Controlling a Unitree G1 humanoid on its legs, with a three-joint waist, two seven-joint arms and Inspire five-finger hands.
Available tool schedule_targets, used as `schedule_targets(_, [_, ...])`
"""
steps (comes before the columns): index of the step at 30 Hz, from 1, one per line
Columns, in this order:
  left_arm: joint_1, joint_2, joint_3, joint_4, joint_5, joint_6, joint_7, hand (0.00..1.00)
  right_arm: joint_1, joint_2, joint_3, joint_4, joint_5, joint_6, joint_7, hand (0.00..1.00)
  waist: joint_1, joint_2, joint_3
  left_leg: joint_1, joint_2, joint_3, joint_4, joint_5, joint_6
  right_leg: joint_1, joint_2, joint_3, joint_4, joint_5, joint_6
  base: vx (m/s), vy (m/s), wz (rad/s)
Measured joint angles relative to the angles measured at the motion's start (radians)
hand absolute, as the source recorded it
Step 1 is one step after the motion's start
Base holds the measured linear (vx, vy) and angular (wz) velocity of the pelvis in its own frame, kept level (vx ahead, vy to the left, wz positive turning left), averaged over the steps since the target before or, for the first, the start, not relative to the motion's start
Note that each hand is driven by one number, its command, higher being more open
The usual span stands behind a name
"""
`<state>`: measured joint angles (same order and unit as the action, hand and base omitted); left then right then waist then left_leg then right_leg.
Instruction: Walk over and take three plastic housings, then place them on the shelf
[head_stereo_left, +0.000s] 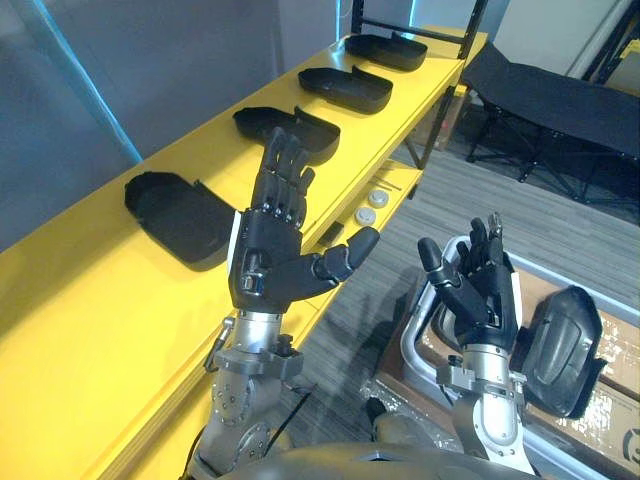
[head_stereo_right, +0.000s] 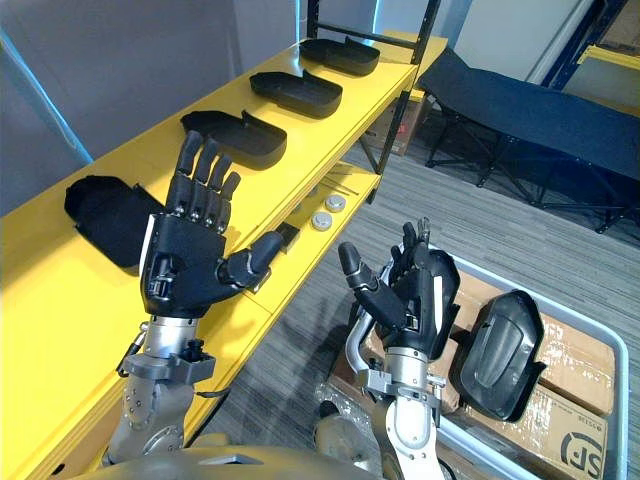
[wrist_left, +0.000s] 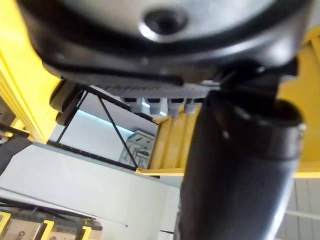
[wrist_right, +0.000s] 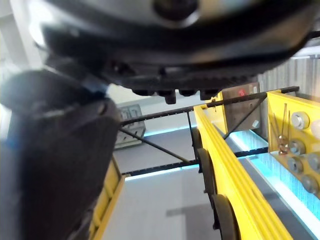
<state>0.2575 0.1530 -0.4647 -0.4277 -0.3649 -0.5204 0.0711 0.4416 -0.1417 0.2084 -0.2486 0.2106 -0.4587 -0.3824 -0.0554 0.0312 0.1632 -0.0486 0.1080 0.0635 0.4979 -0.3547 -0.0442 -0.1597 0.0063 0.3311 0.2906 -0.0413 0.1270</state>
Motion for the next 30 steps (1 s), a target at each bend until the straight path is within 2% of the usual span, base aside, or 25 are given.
schedule_targets(1, [0.002, 0.000, 0.000, -0.001, -0.005, -0.001, -0.009, 1.00, 0.004, 0.010, -0.001, 0.000, 0.001, -0.002, -0.007, 1.00, 0.000, -0.003, 0.009, 0.000, -0.002, 0.011, 0.015, -0.008, 0.003, -0.004, 0.000, -0.001, 0.006, 0.001, 0.002, -0.21, 0.095, -0.64])
schedule_targets(2, [0.021, 0.000, 0.003, -0.001, -0.016, -0.002, -0.019, 1.00, 0.016, 0.028, -0.001, 0.000, 0.002, -0.005, -0.013, 1.00, 0.002, -0.010, 0.015, 0.000, -0.003, 0.049, 0.041, -0.024, 0.016, -0.016, -0.005, -0.022, -0.001, 0.017, 0.019, -0.27, 0.078, -1.06])
schedule_targets(4, [0.049, 0.003, 0.010, 0.006, -0.023, 0.003, -0.014, 1.00, 0.029, 0.036, -0.002, 0.001, 0.025, -0.027, 0.009, 1.00, 0.003, -0.016, 0.025, 0.009, 0.009, 0.123, 0.031, -0.028, 0.039, -0.003, -0.043, -0.074, -0.084, 0.062, 0.004, -0.28, 0.085, -1.14])
schedule_targets(5, [0.062, 0.003, 0.013, 0.013, -0.014, 0.004, -0.003, 1.00, 0.026, 0.032, 0.001, 0.006, 0.057, -0.048, 0.028, 1.00, 0.003, -0.013, 0.033, 0.022, 0.014, 0.178, -0.005, -0.008, 0.055, -0.029, -0.083, -0.157, -0.070, 0.054, -0.013, -0.22, 0.087, -1.01])
schedule_targets(7, [0.066, 0.003, 0.044, 0.030, 0.016, 0.012, 0.006, 1.00, -0.007, 0.017, 0.009, 0.011, 0.099, -0.065, 0.053, 1.00, 0.013, -0.009, 0.031, 0.024, 0.039, 0.248, -0.063, 0.033, 0.060, -0.078, -0.106, -0.284, 0.022, 0.038, -0.035, -0.17, 0.039, -1.02])
schedule_targets(8, [0.064, 0.004, 0.054, 0.030, 0.020, 0.020, 0.006, 1.00, -0.021, 0.013, 0.016, 0.017, 0.110, -0.076, 0.053, 1.00, 0.013, -0.009, 0.031, 0.024, 0.045, 0.259, -0.080, 0.047, 0.059, -0.086, -0.114, -0.315, 0.054, 0.029, -0.047, -0.07, -0.049, -0.66])
schedule_targets(10, [0.065, 0.004, 0.093, 0.034, 0.019, 0.046, 0.017, 1.00, -0.107, 0.000, 0.053, 0.068, 0.110, -0.087, 0.043, 1.00, 0.019, -0.012, 0.029, 0.021, 0.069, 0.292, -0.100, 0.090, 0.026, -0.060, -0.181, -0.404, 0.192, -0.021, -0.122, -0.02, -0.125, -0.47])
schedule_targets(11, [0.065, 0.005, 0.104, 0.039, 0.019, 0.049, 0.020, 1.00, -0.133, -0.004, 0.070, 0.089, 0.109, -0.086, 0.042, 1.00, 0.023, -0.014, 0.028, 0.021, 0.077, 0.299, -0.097, 0.093, 0.022, -0.046, -0.202, -0.420, 0.217, -0.031, -0.131, -0.01, -0.197, -0.40])
schedule_targets(12, [0.064, 0.005, 0.124, 0.053, 0.018, 0.053, 0.023, 1.00, -0.175, -0.008, 0.102, 0.128, 0.105, -0.082, 0.031, 1.00, 0.029, -0.025, 0.022, 0.016, 0.083, 0.299, -0.095, 0.100, 0.008, -0.022, -0.236, -0.444, 0.226, -0.051, -0.126, -0.02, -0.223, -0.20])
schedule_targets(13, [0.056, 0.009, 0.140, 0.075, 0.017, 0.065, 0.024, 1.00, -0.202, -0.010, 0.129, 0.157, 0.068, -0.062, 0.009, 1.00, 0.031, -0.022, 0.017, -0.008, 0.076, 0.261, -0.096, 0.110, -0.012, -0.023, -0.219, -0.476, 0.204, -0.048, -0.106, -0.01, -0.223, -0.10])
schedule_targets(15, [0.055, 0.005, 0.132, 0.101, 0.012, 0.085, 0.022, 1.00, -0.221, -0.021, 0.146, 0.182, 0.044, -0.034, -0.016, 1.00, 0.046, 0.002, 0.005, -0.027, 0.060, 0.165, -0.147, 0.131, -0.021, -0.025, -0.181, -0.475, 0.138, -0.029, -0.090, -0.02, -0.189, -0.20])
schedule_targets(16, [0.056, 0.008, 0.125, 0.110, 0.006, 0.086, 0.020, 1.00, -0.220, -0.020, 0.145, 0.202, 0.026, -0.023, -0.027, 1.00, 0.055, 0.011, -0.001, -0.030, 0.092, 0.171, -0.179, 0.149, -0.028, -0.003, -0.148, -0.459, 0.047, -0.007, -0.063, -0.03, -0.162, -0.37])
schedule_targets(17, [0.055, 0.007, 0.124, 0.110, -0.001, 0.086, 0.016, 1.00, -0.218, -0.015, 0.147, 0.206, 0.021, -0.015, -0.031, 1.00, 0.055, 0.010, -0.002, -0.031, 0.106, 0.178, -0.188, 0.158, -0.040, 0.010, -0.142, -0.456, 0.015, -0.016, -0.071, -0.03, -0.238, -0.36])
schedule_targets(18, [0.053, 0.013, 0.124, 0.114, -0.035, 0.086, 0.007, 1.00, -0.210, -0.007, 0.151, 0.208, 0.020, -0.001, -0.038, 1.00, 0.050, -0.013, 0.002, -0.030, 0.113, 0.188, -0.183, 0.170, -0.061, 0.005, -0.143, -0.470, 0.032, -0.059, -0.070, -0.03, -0.236, -0.15])
schedule_targets(19, [0.052, 0.005, 0.120, 0.131, -0.082, 0.088, 0.004, 1.00, -0.189, -0.017, 0.142, 0.211, 0.020, 0.007, -0.036, 1.00, 0.043, -0.016, 0.002, -0.026, 0.127, 0.181, -0.168, 0.173, -0.076, 0.011, -0.133, -0.492, 0.038, -0.085, -0.047, -0.05, -0.285, -0.06])
schedule_targets(22, [0.050, -0.015, 0.105, 0.140, -0.114, 0.088, 0.027, 1.00, -0.169, -0.046, 0.090, 0.214, 0.032, 0.031, -0.008, 1.00, 0.012, -0.002, 0.011, -0.032, 0.174, 0.142, -0.177, 0.203, -0.106, 0.012, -0.082, -0.538, 0.044, -0.101, -0.074, -0.04, -0.223, 0.16])
schedule_targets(23, [0.040, -0.015, 0.098, 0.149, -0.113, 0.088, 0.035, 1.00, -0.167, -0.052, 0.074, 0.214, 0.037, 0.038, 0.004, 1.00, 0.009, -0.001, 0.014, -0.038, 0.179, 0.132, -0.177, 0.213, -0.101, 0.009, -0.077, -0.546, 0.051, -0.105, -0.081, -0.07, -0.208, 0.25])
schedule_targets(25, [0.003, -0.018, 0.075, 0.194, -0.115, 0.090, 0.062, 1.00, -0.142, -0.066, 0.018, 0.214, 0.040, 0.061, 0.042, 1.00, -0.005, -0.006, 0.033, -0.065, 0.180, 0.101, -0.149, 0.252, -0.043, 0.007, -0.073, -0.566, 0.063, -0.118, -0.104, -0.07, -0.193, 0.24])
schedule_targets(26, [-0.009, -0.021, 0.070, 0.231, -0.147, 0.093, 0.058, 1.00, -0.127, -0.074, -0.008, 0.214, 0.035, 0.081, 0.053, 1.00, -0.006, -0.007, 0.042, -0.082, 0.181, 0.117, -0.123, 0.285, 0.003, 0.010, -0.074, -0.568, 0.055, -0.123, -0.115, -0.08, -0.206, 0.04])
schedule_targets(27, [-0.011, -0.023, 0.069, 0.259, -0.193, 0.104, 0.039, 1.00, -0.112, -0.085, -0.026, 0.214, 0.031, 0.089, 0.060, 1.00, -0.005, -0.001, 0.048, -0.080, 0.181, 0.141, -0.121, 0.304, 0.028, 0.022, -0.074, -0.570, 0.039, -0.122, -0.123, -0.07, -0.220, 0.02])
schedule_targets(29, [0.011, -0.044, 0.067, 0.299, -0.249, 0.111, -0.025, 1.00, -0.062, -0.104, -0.081, 0.215, 0.033, 0.107, 0.078, 1.00, -0.015, 0.015, 0.050, -0.063, 0.146, 0.156, -0.132, 0.309, 0.024, 0.038, -0.075, -0.555, 0.001, -0.100, -0.138, 0.01, -0.127, -0.13])
schedule_targets(30, [0.027, -0.048, 0.066, 0.297, -0.253, 0.110, -0.050, 1.00, -0.053, -0.116, -0.111, 0.217, 0.036, 0.110, 0.081, 1.00, -0.015, 0.026, 0.047, -0.053, 0.106, 0.154, -0.133, 0.283, 0.026, 0.029, -0.076, -0.532, -0.013, -0.087, -0.148, 0.05, -0.045, -0.37])
